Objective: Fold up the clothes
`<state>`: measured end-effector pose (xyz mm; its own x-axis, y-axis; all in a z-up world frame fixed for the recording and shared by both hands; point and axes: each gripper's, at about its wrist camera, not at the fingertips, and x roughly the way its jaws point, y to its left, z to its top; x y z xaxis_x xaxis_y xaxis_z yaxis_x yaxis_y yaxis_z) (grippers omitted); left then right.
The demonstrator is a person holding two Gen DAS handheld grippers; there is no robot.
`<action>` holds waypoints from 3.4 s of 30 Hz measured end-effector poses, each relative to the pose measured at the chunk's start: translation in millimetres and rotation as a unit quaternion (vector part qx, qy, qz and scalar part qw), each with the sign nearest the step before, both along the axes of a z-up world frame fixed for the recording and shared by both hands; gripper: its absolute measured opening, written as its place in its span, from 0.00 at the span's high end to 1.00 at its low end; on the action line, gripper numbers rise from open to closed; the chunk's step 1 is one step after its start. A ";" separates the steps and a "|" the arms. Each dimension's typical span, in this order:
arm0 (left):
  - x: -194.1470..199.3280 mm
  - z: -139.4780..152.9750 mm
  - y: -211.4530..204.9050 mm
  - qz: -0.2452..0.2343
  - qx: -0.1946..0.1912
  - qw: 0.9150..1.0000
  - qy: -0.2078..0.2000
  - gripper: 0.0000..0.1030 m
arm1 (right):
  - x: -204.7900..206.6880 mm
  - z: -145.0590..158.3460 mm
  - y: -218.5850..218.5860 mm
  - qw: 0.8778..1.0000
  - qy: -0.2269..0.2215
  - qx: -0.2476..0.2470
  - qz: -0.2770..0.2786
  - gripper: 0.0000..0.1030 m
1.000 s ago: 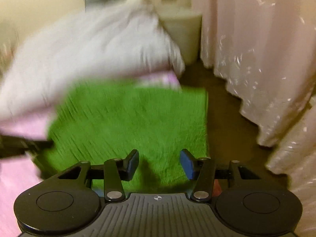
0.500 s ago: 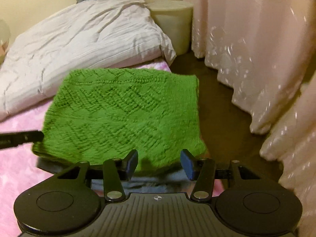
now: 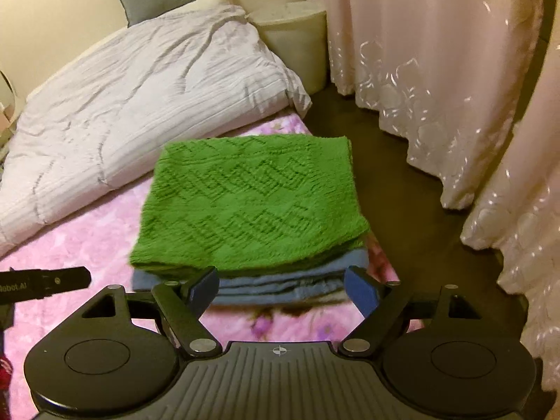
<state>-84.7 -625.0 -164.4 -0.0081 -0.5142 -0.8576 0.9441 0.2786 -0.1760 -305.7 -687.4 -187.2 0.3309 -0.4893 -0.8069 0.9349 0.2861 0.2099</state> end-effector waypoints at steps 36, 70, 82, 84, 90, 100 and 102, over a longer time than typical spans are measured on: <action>-40.1 117.4 144.4 -0.017 -0.047 0.993 -0.107 0.31 | -8.5 124.6 157.1 0.999 0.010 -0.047 -0.001 0.08; -55.7 97.0 147.1 -0.039 -0.036 0.992 -0.111 0.16 | -20.5 117.0 157.4 0.998 0.049 -0.020 -0.036 0.00; -53.4 77.5 130.1 -0.048 -0.015 0.993 -0.104 0.16 | -17.2 99.1 142.7 0.998 0.054 0.004 -0.038 0.00; -52.6 73.7 127.3 -0.048 -0.011 0.993 -0.104 0.16 | -16.8 95.4 140.5 0.998 0.054 0.008 -0.039 0.00; -49.2 65.3 119.5 -0.049 -0.004 0.994 -0.101 0.16 | -13.8 85.2 131.5 0.997 0.057 0.022 -0.039 0.00; -47.9 52.9 110.7 -0.056 0.002 0.993 -0.104 0.16 | -8.8 68.9 118.6 0.997 0.064 0.036 -0.038 0.00; -47.4 50.6 108.1 -0.057 0.004 0.993 -0.103 0.16 | -8.7 65.8 115.8 0.996 0.064 0.039 -0.039 0.00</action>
<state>-132.1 -516.9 -113.8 0.1106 -0.5134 -0.8510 0.9854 0.1682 0.0266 -314.4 -571.6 -121.4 0.1853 -0.4428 -0.8772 0.9744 0.1986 0.1056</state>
